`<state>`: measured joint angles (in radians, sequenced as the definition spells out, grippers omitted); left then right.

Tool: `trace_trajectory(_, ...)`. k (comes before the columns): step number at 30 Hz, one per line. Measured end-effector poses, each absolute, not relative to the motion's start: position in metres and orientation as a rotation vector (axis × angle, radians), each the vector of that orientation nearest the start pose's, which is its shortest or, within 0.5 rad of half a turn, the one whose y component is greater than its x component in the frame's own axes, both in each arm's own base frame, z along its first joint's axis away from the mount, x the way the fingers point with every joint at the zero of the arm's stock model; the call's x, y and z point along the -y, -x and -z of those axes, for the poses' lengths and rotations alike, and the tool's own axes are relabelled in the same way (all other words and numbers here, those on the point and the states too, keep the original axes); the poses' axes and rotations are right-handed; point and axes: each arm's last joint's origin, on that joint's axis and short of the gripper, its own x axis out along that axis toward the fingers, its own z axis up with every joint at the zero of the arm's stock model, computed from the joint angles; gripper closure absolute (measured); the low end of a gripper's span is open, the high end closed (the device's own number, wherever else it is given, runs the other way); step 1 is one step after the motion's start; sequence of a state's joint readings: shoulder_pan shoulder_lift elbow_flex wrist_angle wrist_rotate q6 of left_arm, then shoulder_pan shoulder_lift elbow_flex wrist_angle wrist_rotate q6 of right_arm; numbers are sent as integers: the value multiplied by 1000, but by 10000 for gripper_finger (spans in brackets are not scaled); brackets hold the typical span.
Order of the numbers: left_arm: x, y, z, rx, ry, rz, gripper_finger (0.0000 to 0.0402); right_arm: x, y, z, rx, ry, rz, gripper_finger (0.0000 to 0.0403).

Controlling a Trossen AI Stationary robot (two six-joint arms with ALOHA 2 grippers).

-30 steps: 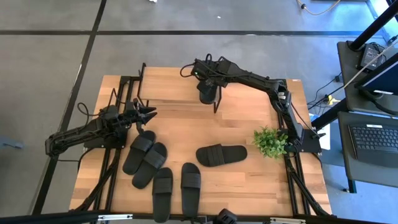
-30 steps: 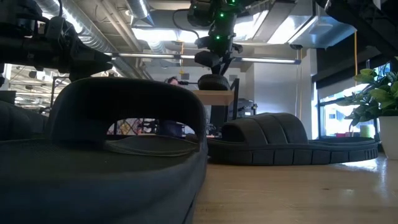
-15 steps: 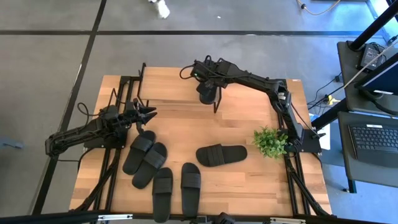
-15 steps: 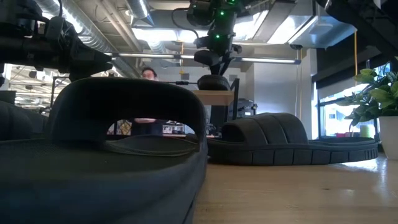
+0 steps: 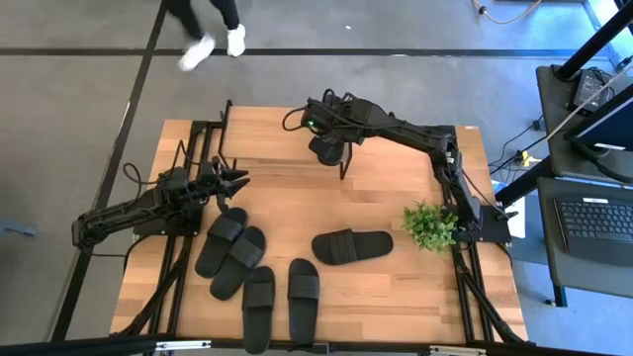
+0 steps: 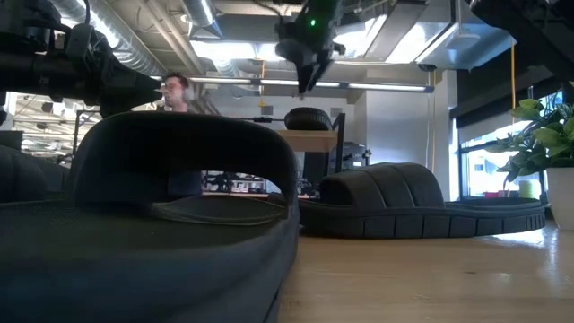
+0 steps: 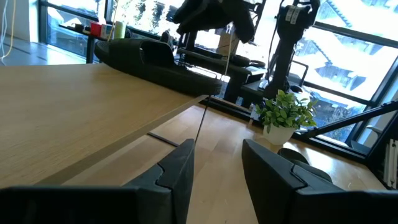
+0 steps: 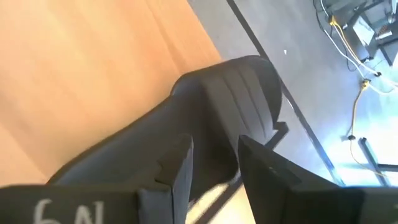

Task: Pick and place slides into the shelf
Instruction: Put the black slipper on the shelf

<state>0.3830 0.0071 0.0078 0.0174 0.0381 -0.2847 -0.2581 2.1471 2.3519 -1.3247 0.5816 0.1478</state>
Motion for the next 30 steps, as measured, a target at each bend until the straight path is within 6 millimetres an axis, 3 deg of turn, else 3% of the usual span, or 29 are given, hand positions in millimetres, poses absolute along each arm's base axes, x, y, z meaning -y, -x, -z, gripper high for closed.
trace_trajectory(4,-35,-91,-167,66,278,-340,273,102,-409,-362,-1076,113,750,273)
trace_trajectory(8,-35,-91,-167,65,273,-340,273,77,-407,-372,-1094,169,522,273)
trace_trajectory(16,-35,-91,-167,66,272,-340,273,17,-407,-362,-1196,239,-3,273)
trace_trajectory(20,-35,-91,-167,65,272,-340,273,-5,-405,-349,-1241,285,-154,273)
trace_trajectory(26,-35,-91,-167,65,272,-341,273,-12,-374,-335,-1325,270,-220,273)
trace_trajectory(30,-35,-91,-167,65,271,-341,273,-11,-340,-334,-1230,240,-216,273)
